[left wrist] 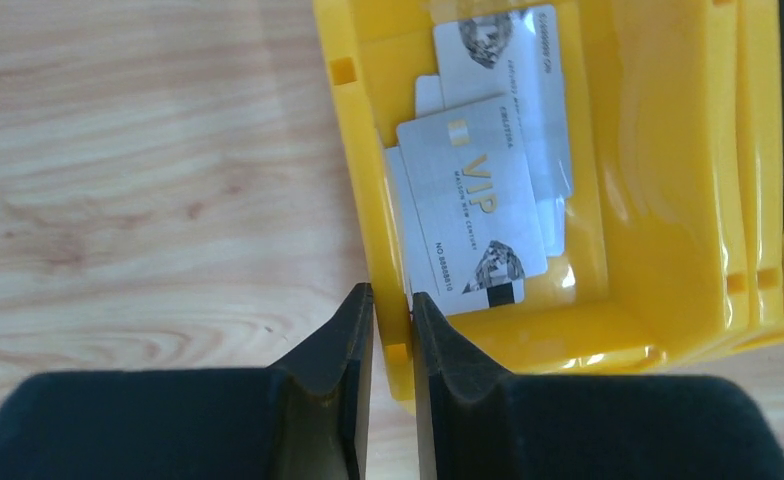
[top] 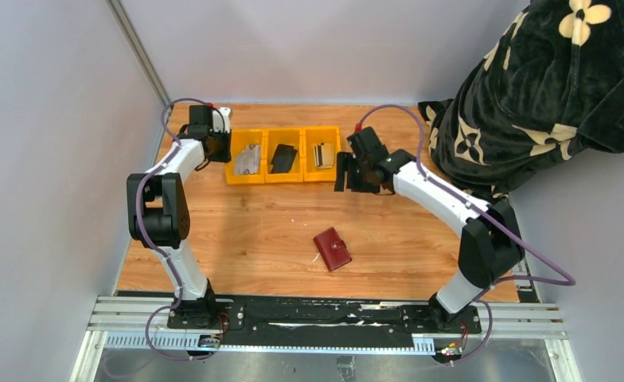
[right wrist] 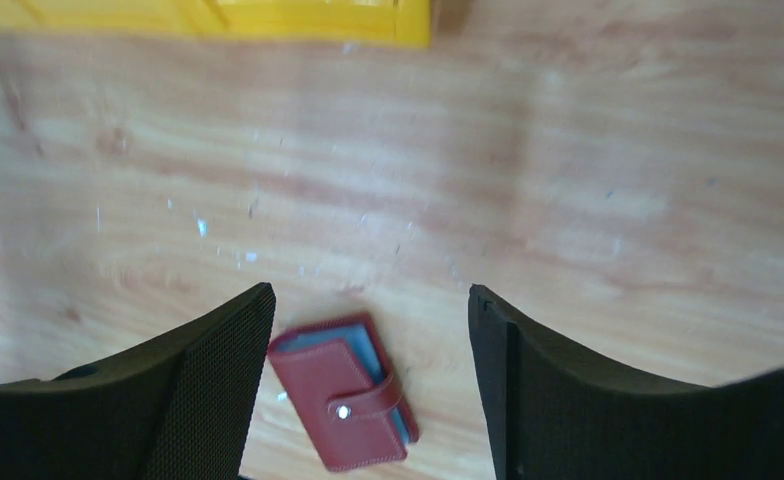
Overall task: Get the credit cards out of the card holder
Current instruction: Move the storage box to the center of the board.
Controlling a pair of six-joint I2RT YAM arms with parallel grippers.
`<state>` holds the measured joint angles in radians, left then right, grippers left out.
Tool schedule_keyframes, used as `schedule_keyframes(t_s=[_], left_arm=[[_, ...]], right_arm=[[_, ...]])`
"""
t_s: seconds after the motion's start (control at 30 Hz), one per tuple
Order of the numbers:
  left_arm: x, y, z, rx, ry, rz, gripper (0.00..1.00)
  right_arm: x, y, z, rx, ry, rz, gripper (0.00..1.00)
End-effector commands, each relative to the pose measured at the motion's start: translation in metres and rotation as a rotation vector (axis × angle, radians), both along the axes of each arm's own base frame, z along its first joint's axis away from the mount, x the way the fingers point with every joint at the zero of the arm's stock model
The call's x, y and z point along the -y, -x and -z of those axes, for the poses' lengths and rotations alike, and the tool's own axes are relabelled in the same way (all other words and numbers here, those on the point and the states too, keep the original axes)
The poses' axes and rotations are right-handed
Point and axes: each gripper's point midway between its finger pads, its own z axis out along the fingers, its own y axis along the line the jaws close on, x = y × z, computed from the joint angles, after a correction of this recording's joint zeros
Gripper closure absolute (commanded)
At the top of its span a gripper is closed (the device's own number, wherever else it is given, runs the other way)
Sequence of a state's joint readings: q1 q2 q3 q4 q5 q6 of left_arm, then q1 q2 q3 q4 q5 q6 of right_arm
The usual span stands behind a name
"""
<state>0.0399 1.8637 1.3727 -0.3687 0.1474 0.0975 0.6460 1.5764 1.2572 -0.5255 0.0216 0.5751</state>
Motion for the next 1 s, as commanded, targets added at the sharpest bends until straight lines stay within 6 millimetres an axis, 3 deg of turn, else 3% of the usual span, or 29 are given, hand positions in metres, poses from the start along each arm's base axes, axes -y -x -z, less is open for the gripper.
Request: schedule_keyframes(t_s=[0.0,0.23,0.37,0.6,0.7,0.87,0.97], left_arm=[[0.035,0.034,-0.005,-0.011,0.008,0.097,0.81],[0.051,0.054,-0.005,-0.012,-0.062,0.199,0.82],[0.054,0.060,-0.004,-0.050,-0.047,0.189,0.83],[0.078,0.081,-0.013,-0.022,0.057,0.117,0.84],[0.076,0.090,-0.017,-0.004,0.072,-0.022,0.89],[0.069,0.095,-0.023,0.009,0.061,-0.142,0.94],[0.080,0.101,-0.027,0.017,0.097,-0.124,0.93]], right_arm=[[0.011,-0.033,0.002,-0.014,0.021,-0.053,0.25],[0.034,-0.100,0.010,0.014,0.055,-0.026,0.28],[0.054,-0.117,0.024,-0.049,0.077,0.019,0.34],[0.069,-0.094,0.035,-0.081,0.071,0.033,0.43],[0.076,-0.088,0.030,-0.081,0.066,0.051,0.36],[0.077,-0.082,0.003,-0.015,0.027,0.056,0.28],[0.082,-0.071,0.013,-0.042,0.048,0.058,0.30]])
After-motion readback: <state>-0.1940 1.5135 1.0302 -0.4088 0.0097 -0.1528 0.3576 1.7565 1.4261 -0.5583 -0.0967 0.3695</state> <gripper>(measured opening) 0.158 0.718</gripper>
